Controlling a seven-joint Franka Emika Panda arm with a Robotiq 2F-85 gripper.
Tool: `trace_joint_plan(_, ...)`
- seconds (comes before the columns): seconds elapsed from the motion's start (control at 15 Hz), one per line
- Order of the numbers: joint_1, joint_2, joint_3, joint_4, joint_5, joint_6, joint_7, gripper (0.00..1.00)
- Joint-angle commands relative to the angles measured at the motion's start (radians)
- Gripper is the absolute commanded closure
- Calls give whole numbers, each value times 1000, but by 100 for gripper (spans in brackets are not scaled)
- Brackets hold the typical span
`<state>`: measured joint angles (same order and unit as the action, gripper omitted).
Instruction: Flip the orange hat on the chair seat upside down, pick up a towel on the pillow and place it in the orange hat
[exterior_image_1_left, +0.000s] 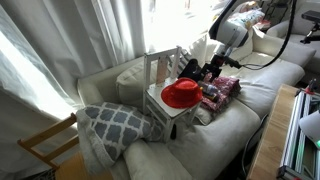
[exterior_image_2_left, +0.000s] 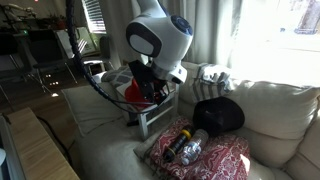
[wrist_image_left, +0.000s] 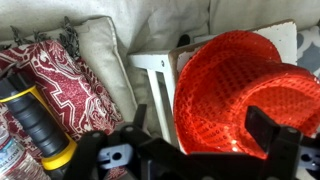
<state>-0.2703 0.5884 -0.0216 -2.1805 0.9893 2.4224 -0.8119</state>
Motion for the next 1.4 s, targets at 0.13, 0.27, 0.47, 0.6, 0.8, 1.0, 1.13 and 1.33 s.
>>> trace_joint_plan(0.13, -43, 114, 28, 97, 60, -26, -91, 0)
trace_joint_plan(0.27, -46, 140, 27, 118, 69, -25, -101, 0)
trace_joint_plan(0.47, -51, 172, 27, 144, 71, -32, -109, 11)
trace_joint_plan(0.6, -54, 191, 27, 159, 70, -40, -109, 23)
trace_joint_plan(0.8, -56, 213, 31, 178, 71, -49, -109, 34)
trace_joint_plan(1.0, -56, 227, 36, 190, 76, -57, -106, 13)
trace_joint_plan(1.13, -56, 235, 41, 196, 83, -64, -102, 18)
trace_joint_plan(1.33, -52, 243, 42, 204, 102, -61, -97, 49)
